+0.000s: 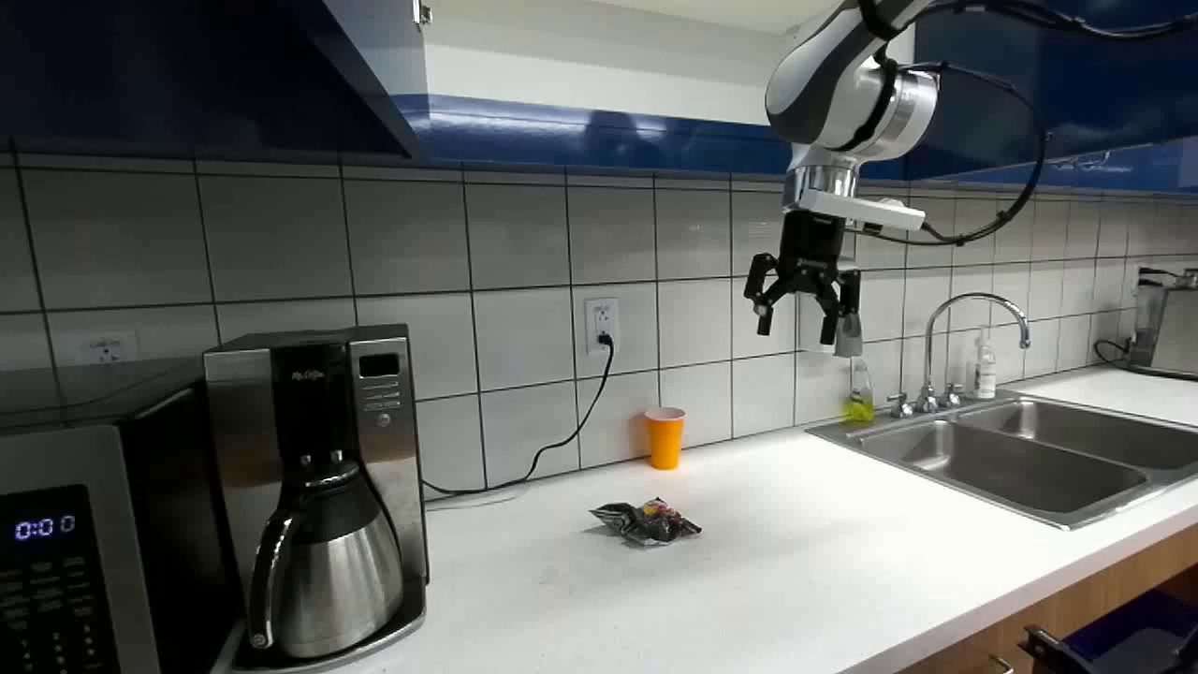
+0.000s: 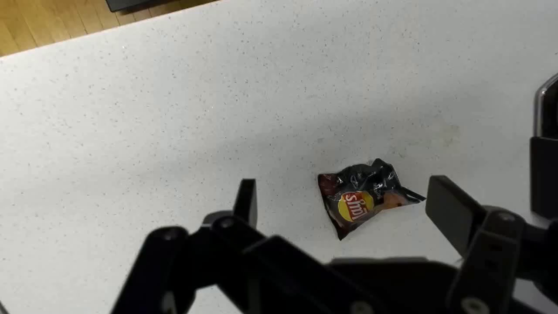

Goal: Put the black packet inside the cabinet

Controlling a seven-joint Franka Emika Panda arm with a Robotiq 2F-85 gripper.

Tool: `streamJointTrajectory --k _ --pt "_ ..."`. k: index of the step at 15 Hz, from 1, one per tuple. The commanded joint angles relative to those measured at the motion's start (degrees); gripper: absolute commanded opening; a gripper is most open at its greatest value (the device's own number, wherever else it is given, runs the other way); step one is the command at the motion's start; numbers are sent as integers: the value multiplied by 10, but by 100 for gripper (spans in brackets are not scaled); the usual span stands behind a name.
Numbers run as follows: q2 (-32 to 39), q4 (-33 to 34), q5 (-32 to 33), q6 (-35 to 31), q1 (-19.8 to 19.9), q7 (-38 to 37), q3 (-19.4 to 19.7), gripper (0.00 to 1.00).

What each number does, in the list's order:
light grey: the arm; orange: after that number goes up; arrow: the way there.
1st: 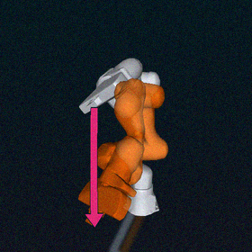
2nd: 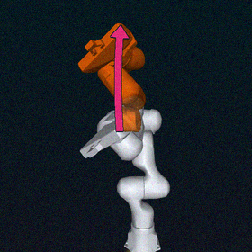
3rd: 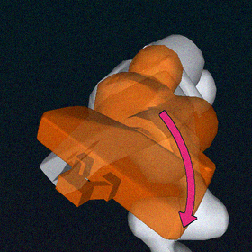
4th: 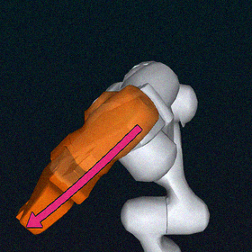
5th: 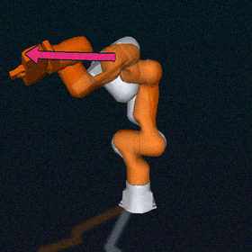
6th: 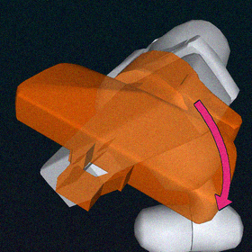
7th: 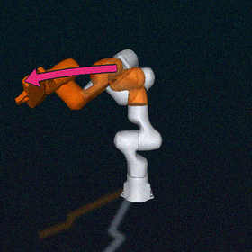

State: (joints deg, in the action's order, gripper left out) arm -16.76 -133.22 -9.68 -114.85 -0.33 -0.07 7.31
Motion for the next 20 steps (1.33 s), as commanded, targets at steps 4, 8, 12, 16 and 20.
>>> streamJointTrajectory --k 4,8,12,16,20 --pt "1 1 -3 2 13 3 -11 100" --pt "1 1 -3 2 13 3 -11 100" --pt "-10 -4 3 6 10 -2 -19 100" --pt "-35 -14 7 21 10 -16 -30 100" --pt "-74 -29 6 60 9 -31 -41 100"
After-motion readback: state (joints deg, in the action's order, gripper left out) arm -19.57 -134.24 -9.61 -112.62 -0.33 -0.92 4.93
